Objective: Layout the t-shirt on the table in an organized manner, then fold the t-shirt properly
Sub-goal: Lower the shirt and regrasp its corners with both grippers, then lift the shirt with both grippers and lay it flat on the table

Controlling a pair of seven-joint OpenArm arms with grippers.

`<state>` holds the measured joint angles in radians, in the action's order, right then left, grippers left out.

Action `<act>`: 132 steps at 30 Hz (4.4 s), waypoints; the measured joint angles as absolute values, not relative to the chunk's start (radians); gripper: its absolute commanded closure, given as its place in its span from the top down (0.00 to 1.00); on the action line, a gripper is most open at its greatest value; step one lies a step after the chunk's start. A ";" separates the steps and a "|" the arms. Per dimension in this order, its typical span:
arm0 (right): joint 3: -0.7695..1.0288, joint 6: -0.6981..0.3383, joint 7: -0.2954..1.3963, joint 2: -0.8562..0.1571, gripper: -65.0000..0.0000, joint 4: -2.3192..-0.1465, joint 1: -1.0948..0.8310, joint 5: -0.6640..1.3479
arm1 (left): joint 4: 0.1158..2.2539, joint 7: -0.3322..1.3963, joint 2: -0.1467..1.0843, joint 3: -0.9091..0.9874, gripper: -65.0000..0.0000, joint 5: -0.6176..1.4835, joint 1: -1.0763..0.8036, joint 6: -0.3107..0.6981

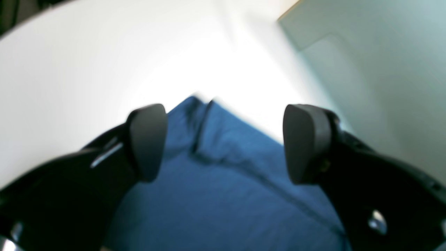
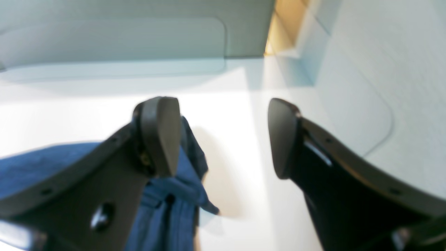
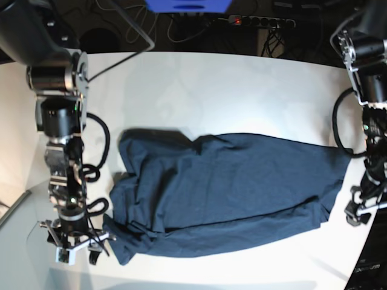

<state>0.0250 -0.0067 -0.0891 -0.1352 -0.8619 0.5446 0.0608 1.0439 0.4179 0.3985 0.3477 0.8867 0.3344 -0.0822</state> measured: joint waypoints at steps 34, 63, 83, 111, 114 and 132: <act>0.017 -0.004 -0.085 -0.039 0.60 -1.563 -0.257 0.060 | 0.682 0.407 0.340 0.381 0.77 0.498 0.347 -0.075; -0.107 -0.136 0.065 -0.052 0.67 -1.222 -0.083 0.059 | 0.835 0.332 0.348 0.385 0.00 0.487 0.196 0.049; -0.036 -0.162 0.125 -0.089 0.00 -1.227 -0.089 0.057 | 1.046 0.504 0.336 0.437 0.00 0.488 0.110 0.044; 0.141 -0.168 0.124 -0.066 0.00 -1.782 -0.013 0.059 | 1.682 0.907 0.180 0.743 0.00 0.480 0.226 0.144; 0.141 -0.168 0.127 -0.065 0.00 -1.678 0.072 0.056 | 1.576 0.905 0.183 0.701 0.00 0.464 0.305 0.134; 0.120 -0.247 0.237 -0.131 0.00 -1.283 0.905 0.049 | 1.254 0.823 0.253 0.407 0.00 0.472 0.990 0.130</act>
